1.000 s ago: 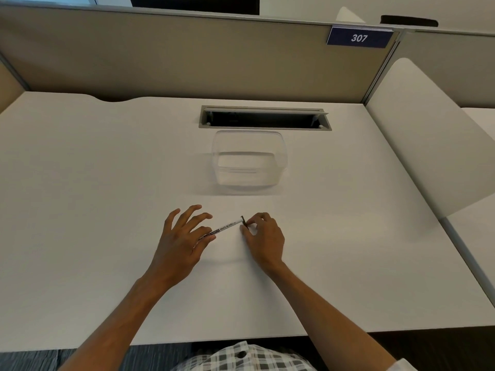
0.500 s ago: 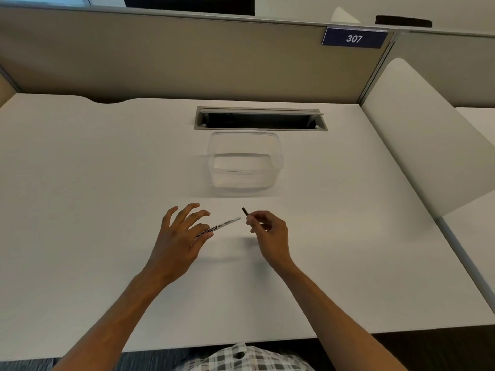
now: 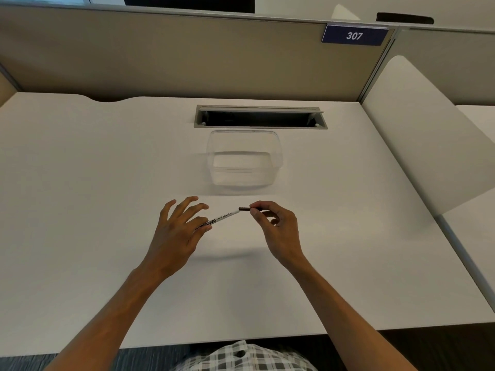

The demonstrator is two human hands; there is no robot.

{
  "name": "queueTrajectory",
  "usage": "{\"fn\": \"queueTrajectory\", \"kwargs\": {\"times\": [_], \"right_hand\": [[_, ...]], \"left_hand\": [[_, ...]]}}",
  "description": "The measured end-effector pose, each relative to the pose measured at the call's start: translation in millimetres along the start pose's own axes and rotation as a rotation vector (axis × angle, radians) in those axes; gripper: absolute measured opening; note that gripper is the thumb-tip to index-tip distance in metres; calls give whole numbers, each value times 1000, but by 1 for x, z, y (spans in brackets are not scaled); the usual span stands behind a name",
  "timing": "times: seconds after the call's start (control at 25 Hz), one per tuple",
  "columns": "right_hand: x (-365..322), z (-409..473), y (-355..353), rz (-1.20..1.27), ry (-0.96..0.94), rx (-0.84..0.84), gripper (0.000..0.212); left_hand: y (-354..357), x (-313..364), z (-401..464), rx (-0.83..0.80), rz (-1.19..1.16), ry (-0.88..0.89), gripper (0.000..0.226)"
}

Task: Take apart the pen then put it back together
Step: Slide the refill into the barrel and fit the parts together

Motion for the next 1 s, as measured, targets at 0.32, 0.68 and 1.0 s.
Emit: {"fn": "queueTrajectory", "kwargs": {"times": [0.32, 0.68, 1.0], "right_hand": [[-4, -2, -8, -100, -95, -74, 6], [-5, -1, -12, -69, -43, -160, 24], [-11, -3, -14, -37, -23, -119, 4]], "left_hand": [[-6, 1, 1, -3, 43, 64, 38], [-8, 7, 7, -9, 17, 93, 36], [-11, 10, 8, -12, 9, 90, 36]]}}
Point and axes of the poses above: each hand's wrist, its own z-axis towards the middle knuckle, its own y-axis out of the palm, x = y × z, the point moved 1 cm from there along z, towards the middle knuckle, and after that the axes turned 7 degrees about x, right-handed, at the moved point
